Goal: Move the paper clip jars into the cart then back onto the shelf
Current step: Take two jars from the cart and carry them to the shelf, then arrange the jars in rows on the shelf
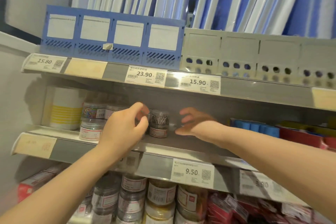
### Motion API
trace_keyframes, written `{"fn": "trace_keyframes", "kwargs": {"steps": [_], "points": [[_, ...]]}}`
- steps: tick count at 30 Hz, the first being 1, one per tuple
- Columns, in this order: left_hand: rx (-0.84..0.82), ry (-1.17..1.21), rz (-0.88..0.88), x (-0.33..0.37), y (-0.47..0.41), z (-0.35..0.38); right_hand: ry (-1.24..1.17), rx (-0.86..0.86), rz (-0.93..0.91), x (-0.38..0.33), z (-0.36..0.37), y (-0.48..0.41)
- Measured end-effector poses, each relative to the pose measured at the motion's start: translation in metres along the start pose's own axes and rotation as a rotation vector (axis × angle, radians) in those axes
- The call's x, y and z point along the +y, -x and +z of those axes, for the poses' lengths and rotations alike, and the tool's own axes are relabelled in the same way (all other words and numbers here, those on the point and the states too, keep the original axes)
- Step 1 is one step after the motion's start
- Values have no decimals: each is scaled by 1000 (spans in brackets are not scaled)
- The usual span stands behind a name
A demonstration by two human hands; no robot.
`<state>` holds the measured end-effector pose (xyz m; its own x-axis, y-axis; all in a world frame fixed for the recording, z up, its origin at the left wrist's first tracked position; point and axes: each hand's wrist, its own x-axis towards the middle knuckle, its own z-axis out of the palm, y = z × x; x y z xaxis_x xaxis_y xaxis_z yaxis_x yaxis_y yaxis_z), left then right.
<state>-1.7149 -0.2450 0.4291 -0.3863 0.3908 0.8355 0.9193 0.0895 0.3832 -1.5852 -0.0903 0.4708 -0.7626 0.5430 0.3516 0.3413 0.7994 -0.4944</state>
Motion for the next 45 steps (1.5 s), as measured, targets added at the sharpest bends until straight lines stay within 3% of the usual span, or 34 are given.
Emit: {"fn": "trace_keyframes", "kwargs": {"steps": [9,14,20,31,37,45], "points": [[-48,26,55,80,61,-25,-170,47,-138,-12,-39,133],[-177,103,171,132,110,-50,-195,73,-134,-30,-44,237],[-350,250,260,176,195,-93,-262,279,34,-43,-25,362],[-680,604,133,286,379,-128,-254,483,339,-44,-16,621],[-787,671,336,417,465,-136,-139,620,552,-34,-51,789],[-932,906,387,611,601,-138,49,759,847,-35,-113,1003]]}}
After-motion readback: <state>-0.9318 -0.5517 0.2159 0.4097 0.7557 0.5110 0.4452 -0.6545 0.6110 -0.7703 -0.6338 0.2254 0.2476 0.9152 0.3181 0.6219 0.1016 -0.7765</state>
